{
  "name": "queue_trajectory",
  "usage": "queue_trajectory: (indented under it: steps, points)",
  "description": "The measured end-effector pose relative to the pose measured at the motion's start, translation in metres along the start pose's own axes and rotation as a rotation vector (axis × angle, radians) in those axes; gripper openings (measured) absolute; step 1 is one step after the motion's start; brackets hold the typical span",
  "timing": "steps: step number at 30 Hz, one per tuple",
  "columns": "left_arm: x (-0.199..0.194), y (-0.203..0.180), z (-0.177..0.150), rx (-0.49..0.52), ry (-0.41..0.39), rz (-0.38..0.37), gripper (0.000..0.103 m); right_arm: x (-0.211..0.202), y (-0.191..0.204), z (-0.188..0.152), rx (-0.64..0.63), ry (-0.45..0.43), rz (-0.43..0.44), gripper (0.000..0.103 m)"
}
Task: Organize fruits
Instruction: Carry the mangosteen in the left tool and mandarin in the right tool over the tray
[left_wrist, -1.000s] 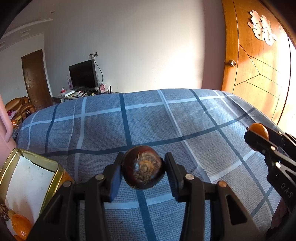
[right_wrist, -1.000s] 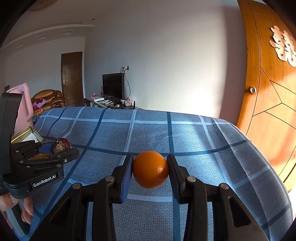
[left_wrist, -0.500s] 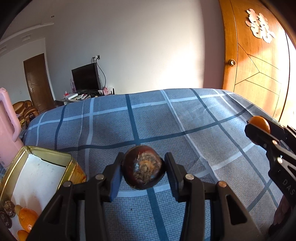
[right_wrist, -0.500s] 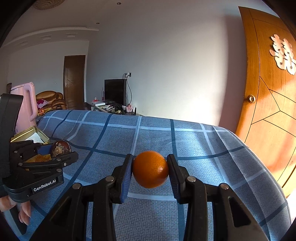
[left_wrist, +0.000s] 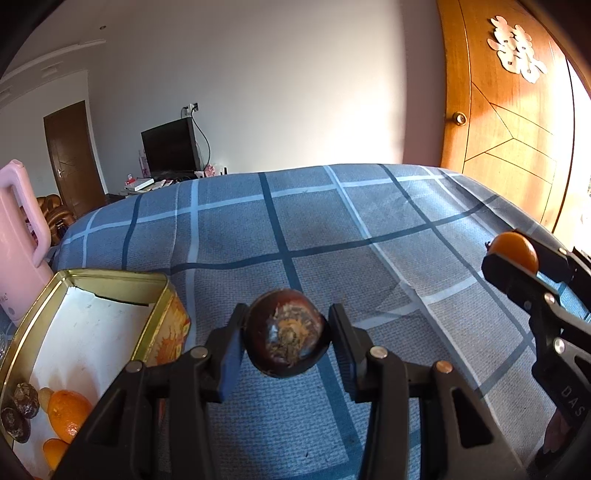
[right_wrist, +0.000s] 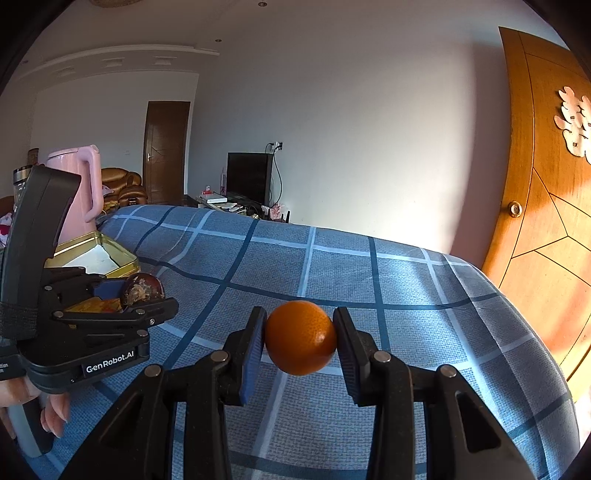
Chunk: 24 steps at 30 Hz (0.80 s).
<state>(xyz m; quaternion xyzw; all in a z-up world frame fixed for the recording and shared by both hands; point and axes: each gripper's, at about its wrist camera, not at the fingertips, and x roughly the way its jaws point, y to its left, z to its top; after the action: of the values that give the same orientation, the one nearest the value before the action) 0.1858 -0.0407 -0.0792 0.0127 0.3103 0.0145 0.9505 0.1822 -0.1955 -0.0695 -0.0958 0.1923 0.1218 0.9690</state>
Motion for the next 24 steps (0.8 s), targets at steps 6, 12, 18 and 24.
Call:
queue_trajectory:
  steps: [6, 12, 18, 24]
  points:
    - [-0.013, 0.004, -0.007, 0.01, -0.015, -0.011, 0.045, -0.008, 0.011, -0.001, 0.008, -0.004, 0.018, 0.039]
    - [-0.029, 0.008, -0.015, 0.034, -0.051, -0.008, 0.046, -0.016, 0.027, -0.003, -0.004, -0.013, 0.039, 0.039]
    - [-0.04, 0.013, -0.02, 0.046, -0.076, -0.004, 0.046, -0.021, 0.037, -0.003, -0.005, -0.022, 0.05, 0.039]
    - [-0.05, 0.02, -0.026, 0.045, -0.088, -0.009, 0.046, -0.027, 0.044, -0.004, -0.005, -0.027, 0.059, 0.039]
